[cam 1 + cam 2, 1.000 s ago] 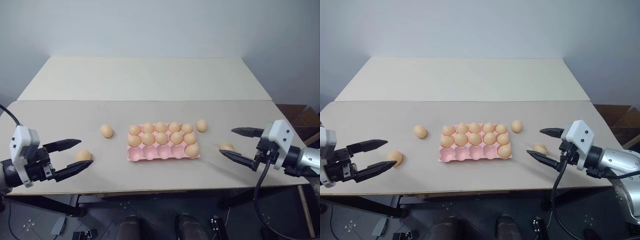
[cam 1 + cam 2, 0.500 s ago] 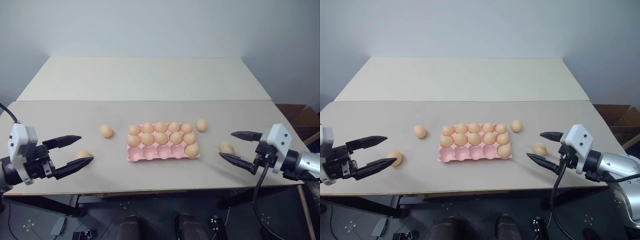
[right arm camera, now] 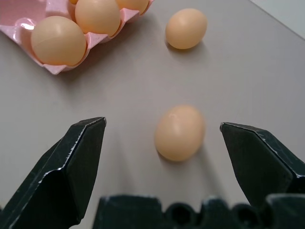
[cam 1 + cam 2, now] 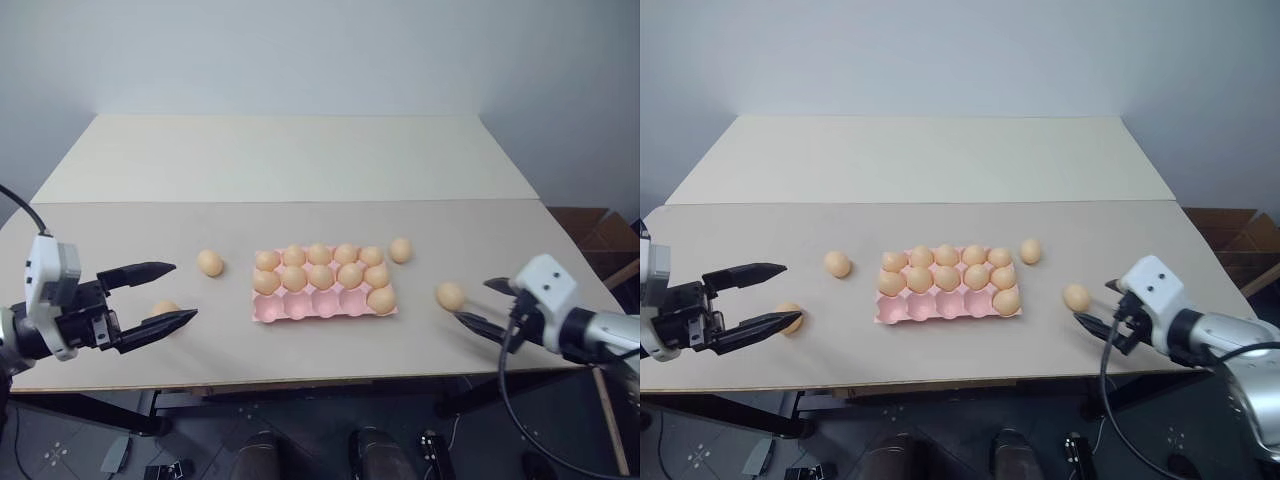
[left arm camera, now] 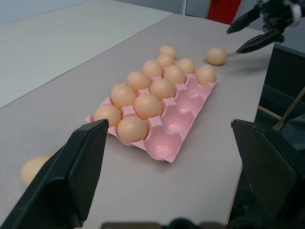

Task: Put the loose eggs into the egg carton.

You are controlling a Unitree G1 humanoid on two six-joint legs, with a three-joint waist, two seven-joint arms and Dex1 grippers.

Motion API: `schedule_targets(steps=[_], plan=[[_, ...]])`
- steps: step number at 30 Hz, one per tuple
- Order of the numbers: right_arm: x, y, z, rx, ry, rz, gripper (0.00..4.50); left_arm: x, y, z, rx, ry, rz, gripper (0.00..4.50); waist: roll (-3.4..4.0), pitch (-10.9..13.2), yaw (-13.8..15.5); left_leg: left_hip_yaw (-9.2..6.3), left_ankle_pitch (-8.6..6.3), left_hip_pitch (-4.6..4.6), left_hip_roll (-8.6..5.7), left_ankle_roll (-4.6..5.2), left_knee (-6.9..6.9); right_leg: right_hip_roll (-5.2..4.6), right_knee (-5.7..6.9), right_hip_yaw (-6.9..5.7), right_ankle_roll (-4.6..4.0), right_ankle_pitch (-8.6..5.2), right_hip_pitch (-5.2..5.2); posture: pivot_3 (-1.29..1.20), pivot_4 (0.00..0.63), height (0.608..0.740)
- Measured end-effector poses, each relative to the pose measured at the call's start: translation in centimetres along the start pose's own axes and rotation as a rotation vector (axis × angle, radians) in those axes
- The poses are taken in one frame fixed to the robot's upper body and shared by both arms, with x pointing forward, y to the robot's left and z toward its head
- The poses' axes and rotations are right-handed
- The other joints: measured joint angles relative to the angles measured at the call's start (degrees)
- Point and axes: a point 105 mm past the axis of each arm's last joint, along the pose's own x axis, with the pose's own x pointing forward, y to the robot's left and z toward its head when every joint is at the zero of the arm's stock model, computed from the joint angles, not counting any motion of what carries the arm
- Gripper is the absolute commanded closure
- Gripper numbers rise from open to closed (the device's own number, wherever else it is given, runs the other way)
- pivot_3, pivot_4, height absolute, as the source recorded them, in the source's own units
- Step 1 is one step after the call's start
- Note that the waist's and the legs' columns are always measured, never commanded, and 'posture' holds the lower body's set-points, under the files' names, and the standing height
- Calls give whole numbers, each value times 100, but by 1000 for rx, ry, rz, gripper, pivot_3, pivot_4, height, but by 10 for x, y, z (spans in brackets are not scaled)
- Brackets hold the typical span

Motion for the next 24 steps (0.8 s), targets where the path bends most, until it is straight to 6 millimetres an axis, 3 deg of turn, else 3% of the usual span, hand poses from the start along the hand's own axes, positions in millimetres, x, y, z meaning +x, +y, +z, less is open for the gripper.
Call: schedule_targets(steps=[5, 7, 12, 15, 19, 22, 24], plan=[[27, -14, -20, 65, 112, -115, 0, 2, 0, -2, -5, 5, -9, 12, 0, 0, -28, 2, -1, -9, -3, 1, 1, -1, -3, 3, -23, 19, -4, 0, 150, 740], [31, -15, -26, 78, 144, -129, 632, 2, 0, -2, -7, 7, -8, 0, 0, 0, -16, -1, -3, -14, -3, 3, -1, -2, -6, -3, -1, 28, -5, 0, 150, 740], [39, -7, -19, 114, 96, -107, 2285, 1, -1, -4, -12, 15, -4, 0, 0, 0, -25, -2, -4, -15, -1, 5, -3, -1, -7, -4, 10, 33, -6, 0, 150, 740], [37, -1, 0, 83, 27, -86, 2285, -1, -1, -5, -11, 18, 6, 0, 2, 1, -30, -2, -4, -12, -1, 5, -2, -1, -4, -4, 8, 33, -6, 0, 150, 740], [32, 19, 47, 23, -127, 3, 2285, -2, -2, -5, -10, 25, 13, 0, 2, 1, -78, -3, -3, -5, 3, 4, -2, 2, 0, -3, 8, 32, -3, 0, 150, 740], [35, 53, 84, -9, -245, 126, 2285, -3, -3, -6, -11, 29, 11, 0, 1, 0, -100, -7, -4, 0, 9, 4, -2, 9, 5, -5, 7, 33, -2, 0, 150, 740], [44, 79, 93, -5, -269, 219, 2285, -3, -4, -6, -10, 30, 10, 0, 1, 1, -89, -10, -4, -4, 9, 4, -2, 8, 6, -8, -4, 29, -5, 0, 150, 740]])
